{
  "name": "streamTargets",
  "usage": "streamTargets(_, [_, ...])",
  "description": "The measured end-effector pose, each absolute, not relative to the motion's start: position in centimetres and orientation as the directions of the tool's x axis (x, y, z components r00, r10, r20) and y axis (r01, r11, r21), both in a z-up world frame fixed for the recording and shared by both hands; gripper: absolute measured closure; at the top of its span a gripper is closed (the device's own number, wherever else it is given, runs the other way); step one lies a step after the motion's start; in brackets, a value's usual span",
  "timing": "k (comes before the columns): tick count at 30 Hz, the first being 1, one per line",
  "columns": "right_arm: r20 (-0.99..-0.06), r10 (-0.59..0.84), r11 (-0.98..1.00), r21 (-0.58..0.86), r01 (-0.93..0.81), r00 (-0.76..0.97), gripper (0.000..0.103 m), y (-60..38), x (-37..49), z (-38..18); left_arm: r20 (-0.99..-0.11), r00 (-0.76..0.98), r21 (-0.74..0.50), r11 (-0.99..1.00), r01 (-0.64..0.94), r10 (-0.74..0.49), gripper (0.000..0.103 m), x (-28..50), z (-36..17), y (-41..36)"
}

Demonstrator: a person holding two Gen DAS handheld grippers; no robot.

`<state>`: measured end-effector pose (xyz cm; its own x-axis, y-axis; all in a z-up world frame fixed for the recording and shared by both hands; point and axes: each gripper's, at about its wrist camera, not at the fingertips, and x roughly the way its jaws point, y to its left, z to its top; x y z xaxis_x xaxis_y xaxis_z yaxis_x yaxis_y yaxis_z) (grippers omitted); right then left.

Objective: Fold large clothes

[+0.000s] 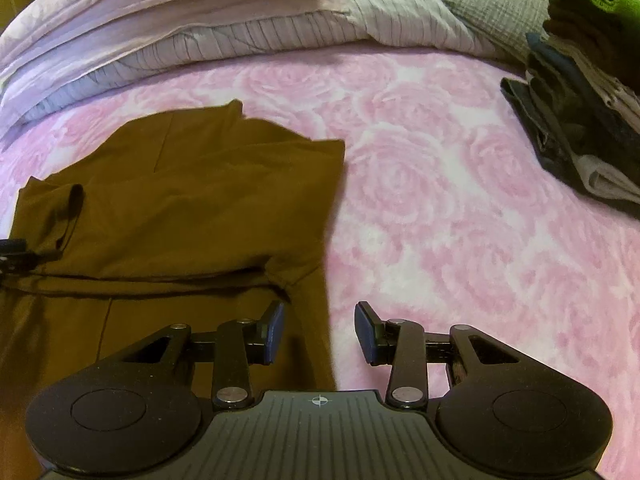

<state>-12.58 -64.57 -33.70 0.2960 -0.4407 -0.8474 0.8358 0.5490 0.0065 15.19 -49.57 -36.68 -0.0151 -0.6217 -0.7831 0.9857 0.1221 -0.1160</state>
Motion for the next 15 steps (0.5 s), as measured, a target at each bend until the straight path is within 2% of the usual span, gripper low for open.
streamTargets(2, [-0.834, -0.446, 0.564, 0.02, 0.825, 0.325, 0.067, -65.1, -12.4, -33.6, -0.735, -0.086, -0.243, 0.142, 0.96, -0.673, 0.077, 16.6, -35.4, -49.2])
streamTargets(4, [-0.809, -0.45, 0.591, 0.049, 0.805, 0.38, 0.067, -65.7, -11.8, -33.3, -0.701, -0.075, -0.277, 0.174, 0.945, -0.709, 0.077, 17.6, -34.8, -50.0])
streamTargets(8, [-0.726, -0.459, 0.664, 0.104, 0.741, 0.513, 0.067, -67.7, -9.1, -33.7, -0.734, 0.029, -0.185, 0.241, 0.953, -0.679, 0.079, 18.5, -37.1, -53.5])
streamTargets(10, [-0.693, -0.458, 0.692, 0.115, 0.713, 0.556, 0.067, -68.9, -7.1, -34.6, -0.788, 0.076, -0.13, 0.285, 0.95, -0.611, 0.08, 18.7, -39.5, -54.8])
streamTargets(11, [-0.702, -0.447, 0.699, 0.114, 0.706, 0.555, 0.067, -69.6, -6.3, -35.4, -0.804, 0.095, -0.104, 0.297, 0.949, -0.587, 0.08, 18.7, -40.8, -55.3])
streamTargets(14, [-0.814, -0.369, 0.705, 0.071, 0.706, 0.449, 0.068, -71.7, -4.9, -39.1, -0.8, 0.103, -0.087, 0.285, 0.955, -0.591, 0.081, 18.3, -39.9, -55.0])
streamTargets(15, [-0.802, -0.364, 0.716, 0.084, 0.693, 0.474, 0.068, -71.8, -5.3, -38.6, -0.799, 0.086, -0.114, 0.289, 0.95, -0.596, 0.081, 18.7, -39.1, -54.9])
